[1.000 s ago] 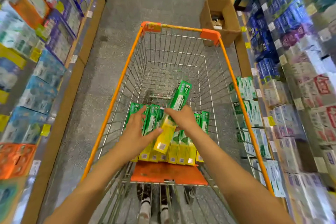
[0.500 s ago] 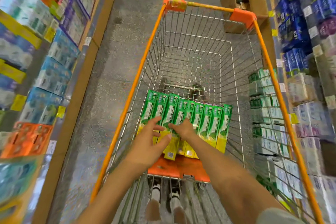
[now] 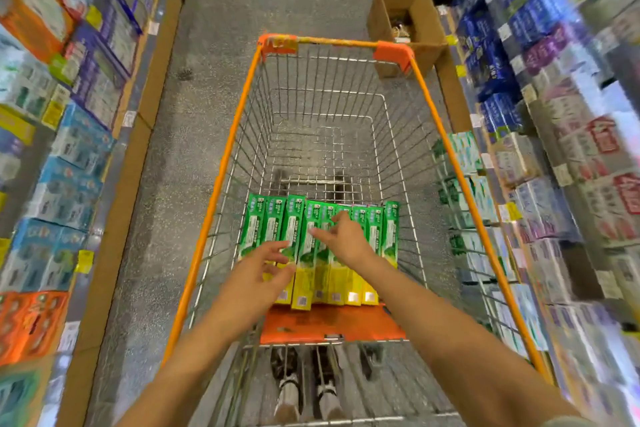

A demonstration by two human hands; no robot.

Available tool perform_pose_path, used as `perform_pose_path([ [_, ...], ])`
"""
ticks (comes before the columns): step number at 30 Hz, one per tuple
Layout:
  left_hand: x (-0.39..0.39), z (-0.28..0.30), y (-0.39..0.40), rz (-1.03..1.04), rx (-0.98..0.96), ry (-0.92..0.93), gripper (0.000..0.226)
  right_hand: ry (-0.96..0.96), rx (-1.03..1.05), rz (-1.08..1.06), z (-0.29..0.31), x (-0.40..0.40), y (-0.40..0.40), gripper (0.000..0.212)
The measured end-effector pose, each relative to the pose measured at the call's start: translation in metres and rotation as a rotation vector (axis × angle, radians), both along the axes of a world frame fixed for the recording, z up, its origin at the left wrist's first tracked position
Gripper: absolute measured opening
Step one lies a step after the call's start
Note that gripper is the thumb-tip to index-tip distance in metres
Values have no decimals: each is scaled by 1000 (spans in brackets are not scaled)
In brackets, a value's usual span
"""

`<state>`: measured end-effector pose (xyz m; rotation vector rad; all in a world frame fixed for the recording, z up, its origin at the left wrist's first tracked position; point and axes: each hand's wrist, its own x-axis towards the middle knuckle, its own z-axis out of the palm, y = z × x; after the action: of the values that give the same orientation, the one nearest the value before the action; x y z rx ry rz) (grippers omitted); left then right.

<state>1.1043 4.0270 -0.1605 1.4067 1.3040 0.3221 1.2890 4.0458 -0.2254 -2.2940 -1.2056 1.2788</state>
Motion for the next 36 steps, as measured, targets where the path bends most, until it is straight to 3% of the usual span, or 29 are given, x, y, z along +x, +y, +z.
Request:
perform_pose_path([
  [4, 37, 62, 23, -204, 318, 94, 48, -174, 227, 90, 110, 45, -28, 72],
  [7, 91, 117, 20, -419, 542, 99, 49, -366, 318, 107, 187, 83, -73, 69],
  [11, 167, 181, -14, -599, 709, 57, 51, -583, 361, 5, 263, 134, -150, 68],
  [16, 261, 219, -106, -819, 855, -54, 49, -821, 360, -204, 318, 197, -288, 68],
  [22, 369, 218, -260, -1040, 859, -211, 43, -917, 195, -464, 317, 259, -483, 67],
  [26, 420, 204, -347, -1263, 838, -180, 44, -898, 113, -578, 310, 274, -577, 65],
  [32, 482, 172, -409, -1479, 821, -150, 46, -847, 44, -746, 282, 295, -646, 64],
  [36, 528, 130, -427, -1624, 812, -28, 47, -739, -62, -807, 241, 307, -669, 59],
])
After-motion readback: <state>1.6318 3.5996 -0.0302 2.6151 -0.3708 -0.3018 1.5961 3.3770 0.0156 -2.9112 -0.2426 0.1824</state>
